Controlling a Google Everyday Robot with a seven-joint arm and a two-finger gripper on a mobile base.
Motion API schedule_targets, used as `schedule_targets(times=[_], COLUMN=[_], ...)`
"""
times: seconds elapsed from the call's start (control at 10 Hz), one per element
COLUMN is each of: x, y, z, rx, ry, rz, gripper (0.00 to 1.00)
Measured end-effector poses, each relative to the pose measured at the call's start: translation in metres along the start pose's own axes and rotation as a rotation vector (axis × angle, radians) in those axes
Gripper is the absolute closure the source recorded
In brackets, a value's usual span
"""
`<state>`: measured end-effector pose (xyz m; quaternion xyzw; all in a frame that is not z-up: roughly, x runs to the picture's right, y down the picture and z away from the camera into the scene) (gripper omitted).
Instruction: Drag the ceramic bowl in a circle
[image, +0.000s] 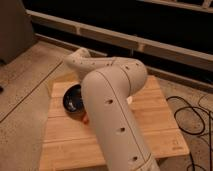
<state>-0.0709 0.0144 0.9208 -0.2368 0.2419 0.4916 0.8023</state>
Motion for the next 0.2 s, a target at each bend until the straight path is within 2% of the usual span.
schedule_targets(times=[0.2], x=[0.0], y=[-0.0245], z=[0.0018], rx=[0.04], ry=[0.025], rz=[0.037], gripper=[1.0])
